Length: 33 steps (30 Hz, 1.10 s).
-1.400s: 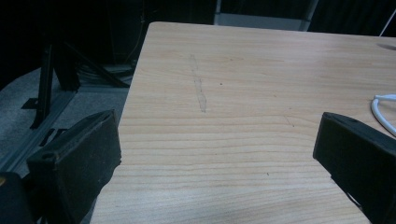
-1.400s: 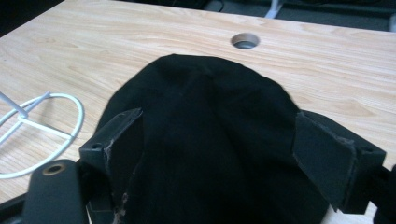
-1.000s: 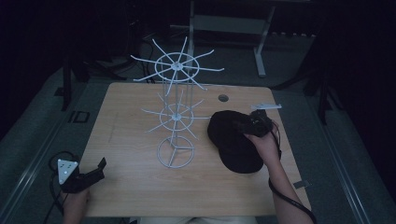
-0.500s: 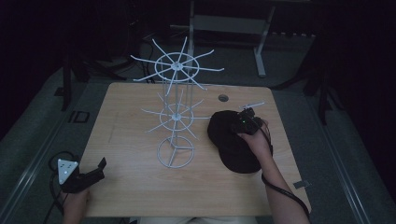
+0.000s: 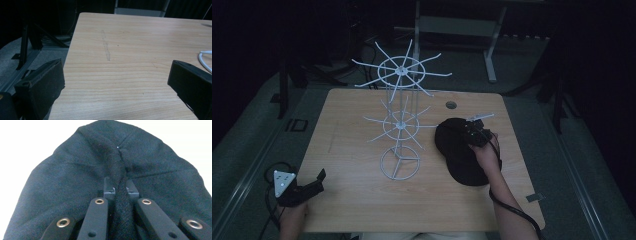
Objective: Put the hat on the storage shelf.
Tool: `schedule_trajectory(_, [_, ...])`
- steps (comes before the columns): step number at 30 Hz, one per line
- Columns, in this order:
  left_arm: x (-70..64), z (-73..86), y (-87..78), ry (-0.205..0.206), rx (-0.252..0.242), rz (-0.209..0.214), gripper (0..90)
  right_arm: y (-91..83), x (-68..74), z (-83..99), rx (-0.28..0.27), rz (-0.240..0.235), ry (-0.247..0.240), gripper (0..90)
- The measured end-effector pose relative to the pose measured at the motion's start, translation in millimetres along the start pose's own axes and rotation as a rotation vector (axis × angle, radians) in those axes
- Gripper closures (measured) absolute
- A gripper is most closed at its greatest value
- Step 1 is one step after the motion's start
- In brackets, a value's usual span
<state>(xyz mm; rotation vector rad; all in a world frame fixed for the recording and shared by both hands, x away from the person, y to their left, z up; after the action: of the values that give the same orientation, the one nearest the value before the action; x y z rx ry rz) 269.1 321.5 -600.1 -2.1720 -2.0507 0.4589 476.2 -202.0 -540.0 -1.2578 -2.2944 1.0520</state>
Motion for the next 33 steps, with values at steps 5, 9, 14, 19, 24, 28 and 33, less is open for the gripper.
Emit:
schedule_trajectory(5, [-0.2, 0.0, 0.1, 0.000, 0.000, -0.003, 1.4, -14.6, 1.7, -0.2, -0.083, 0.033, -0.014, 85.1])
schedule_trajectory(9, [0.0, 0.0, 0.0, -0.001, 0.001, -0.003, 1.5, -25.1, -0.4, -1.6, -0.132, 0.035, -0.006, 85.2])
schedule_trajectory(14, [0.1, 0.0, 0.1, -0.001, 0.001, -0.003, 1.4, -45.0, -4.3, -0.6, -0.193, 0.042, -0.001, 85.2])
schedule_trajectory(19, [-0.1, 0.0, 0.2, 0.000, 0.001, -0.004, 1.4, -58.6, -5.5, 0.9, -0.232, 0.046, -0.008, 85.3])
schedule_trajectory(24, [0.0, 0.0, 0.3, -0.001, 0.002, -0.004, 1.4, -75.5, -7.7, 2.6, -0.273, 0.045, -0.006, 85.4])
schedule_trajectory(28, [-0.1, 0.0, 0.3, -0.001, 0.002, -0.005, 1.4, -91.1, -8.0, 3.2, -0.311, 0.037, -0.003, 85.4])
schedule_trajectory(33, [0.0, 0.0, 0.2, -0.001, 0.002, -0.006, 1.4, -112.1, -8.1, 1.9, -0.359, 0.032, -0.008, 85.4])
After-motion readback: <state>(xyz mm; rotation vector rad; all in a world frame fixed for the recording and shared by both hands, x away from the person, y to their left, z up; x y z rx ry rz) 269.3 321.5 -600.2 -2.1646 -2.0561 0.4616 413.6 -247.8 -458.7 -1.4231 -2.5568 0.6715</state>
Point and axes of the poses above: each handheld gripper's, and its own axes: y roughly forward along the jaws, z roughly out of its underside, x roughly to its left, the point moved 4 cm from there along y, roughly forward along the jaws, and after that the axes turned 3 degrees about -y, right-handed, at the moved point
